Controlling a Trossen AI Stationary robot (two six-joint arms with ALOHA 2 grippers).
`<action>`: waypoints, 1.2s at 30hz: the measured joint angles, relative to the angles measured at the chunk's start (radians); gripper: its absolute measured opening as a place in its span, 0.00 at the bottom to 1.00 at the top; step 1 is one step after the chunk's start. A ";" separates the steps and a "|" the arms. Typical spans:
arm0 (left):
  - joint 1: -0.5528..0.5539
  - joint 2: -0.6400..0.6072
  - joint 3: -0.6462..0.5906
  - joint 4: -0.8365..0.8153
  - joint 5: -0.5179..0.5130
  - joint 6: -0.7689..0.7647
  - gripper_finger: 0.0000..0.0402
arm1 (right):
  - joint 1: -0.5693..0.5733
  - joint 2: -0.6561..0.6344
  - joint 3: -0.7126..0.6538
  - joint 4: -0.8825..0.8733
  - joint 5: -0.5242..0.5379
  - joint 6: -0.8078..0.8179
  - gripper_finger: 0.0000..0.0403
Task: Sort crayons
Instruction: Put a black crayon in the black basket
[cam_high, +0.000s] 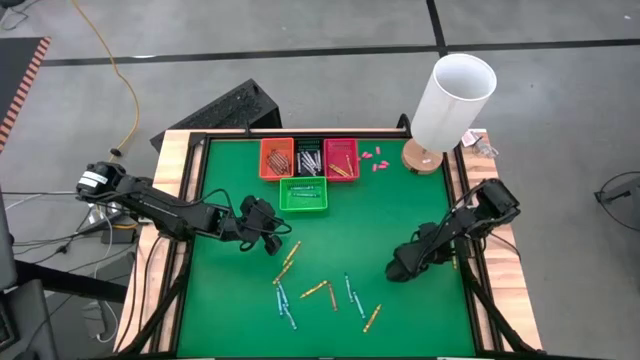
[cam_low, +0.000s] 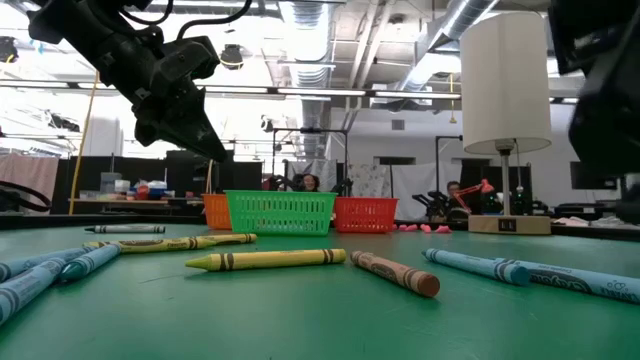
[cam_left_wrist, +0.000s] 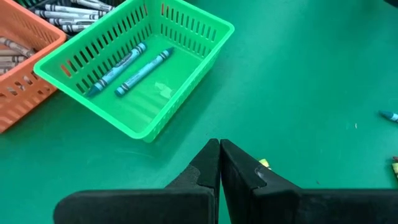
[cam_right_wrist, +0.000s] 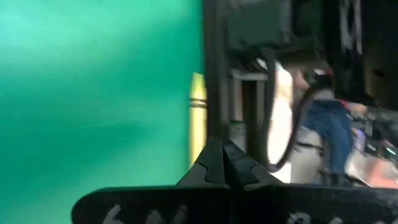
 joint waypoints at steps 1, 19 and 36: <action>0.000 0.000 0.000 0.000 0.000 0.000 0.00 | 0.000 0.000 -0.018 0.006 -0.024 0.000 0.00; 0.000 0.000 0.000 0.010 -0.010 -0.005 0.00 | 0.001 -0.004 -0.139 0.221 -0.104 -0.008 0.00; 0.000 0.000 0.000 0.019 -0.026 0.014 0.00 | 0.021 0.000 0.068 -0.020 -0.009 -0.023 0.00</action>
